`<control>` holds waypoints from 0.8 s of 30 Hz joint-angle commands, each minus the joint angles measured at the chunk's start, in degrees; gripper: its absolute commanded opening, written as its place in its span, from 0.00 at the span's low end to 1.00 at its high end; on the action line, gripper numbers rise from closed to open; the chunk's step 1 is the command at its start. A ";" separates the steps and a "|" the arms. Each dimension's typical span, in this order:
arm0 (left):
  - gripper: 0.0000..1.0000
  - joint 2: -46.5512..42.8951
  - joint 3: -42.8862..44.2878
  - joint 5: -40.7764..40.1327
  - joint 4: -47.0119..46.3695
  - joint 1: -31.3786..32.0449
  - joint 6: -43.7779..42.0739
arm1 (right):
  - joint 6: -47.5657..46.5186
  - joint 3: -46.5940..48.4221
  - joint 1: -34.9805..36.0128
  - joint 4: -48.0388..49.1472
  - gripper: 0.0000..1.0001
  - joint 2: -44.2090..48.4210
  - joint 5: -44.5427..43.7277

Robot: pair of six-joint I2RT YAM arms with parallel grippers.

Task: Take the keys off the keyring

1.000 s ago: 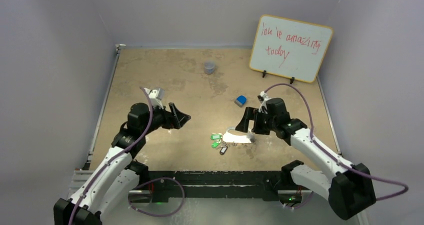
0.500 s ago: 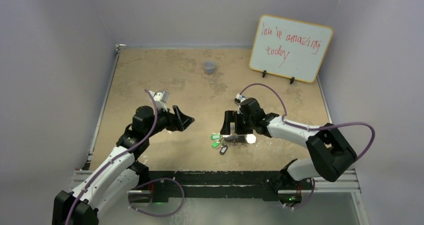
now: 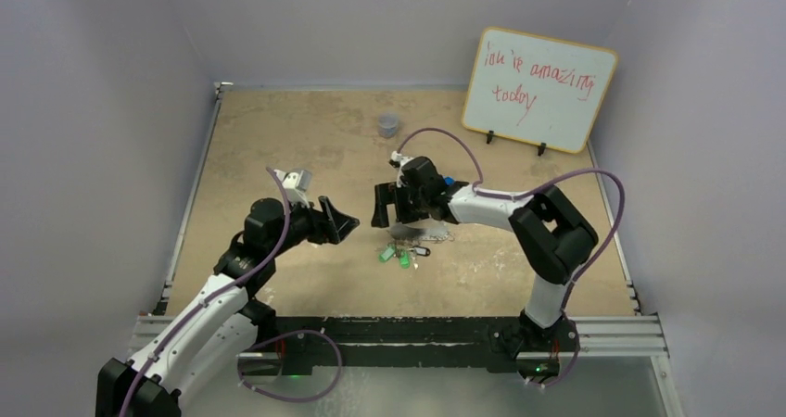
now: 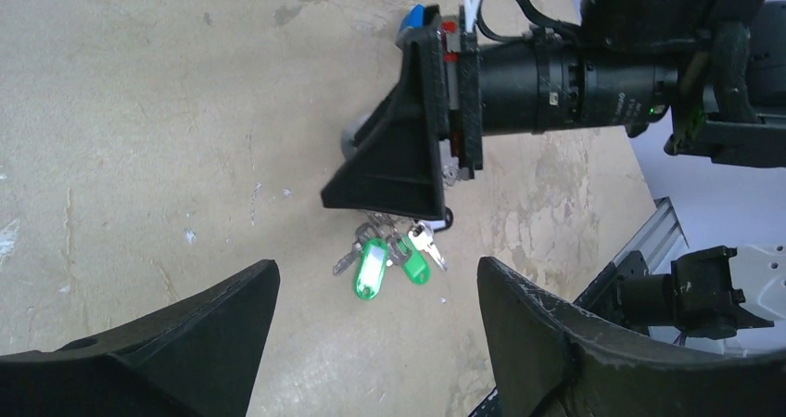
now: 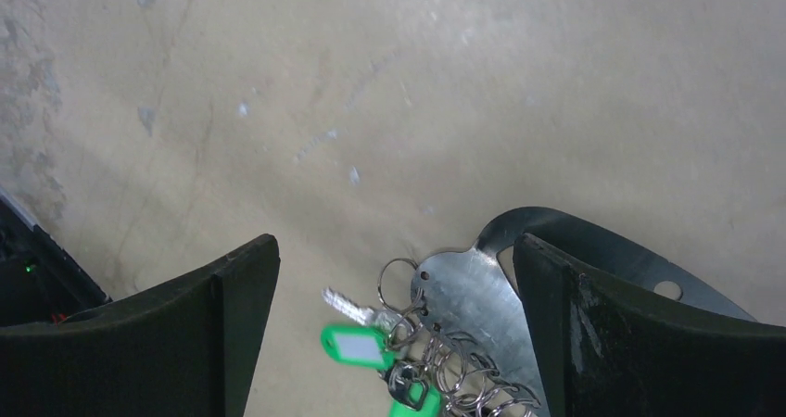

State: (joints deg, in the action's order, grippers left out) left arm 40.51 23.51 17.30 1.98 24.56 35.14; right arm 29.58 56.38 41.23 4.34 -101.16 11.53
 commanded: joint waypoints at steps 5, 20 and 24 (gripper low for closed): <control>0.75 -0.51 -0.50 -1.29 0.83 0.71 0.33 | -7.49 9.66 0.51 -4.07 0.99 -1.05 -3.46; 0.63 9.95 -2.18 -6.83 -11.57 11.87 4.20 | 3.95 -17.79 0.51 9.23 0.93 21.79 5.95; 0.59 14.87 -1.38 -9.96 -15.15 17.05 4.88 | 8.17 -22.74 0.52 18.69 0.91 21.86 11.82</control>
State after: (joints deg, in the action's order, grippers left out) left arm 52.29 21.34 11.51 -6.17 37.91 38.46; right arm 32.21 37.01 41.69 11.88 -80.01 15.97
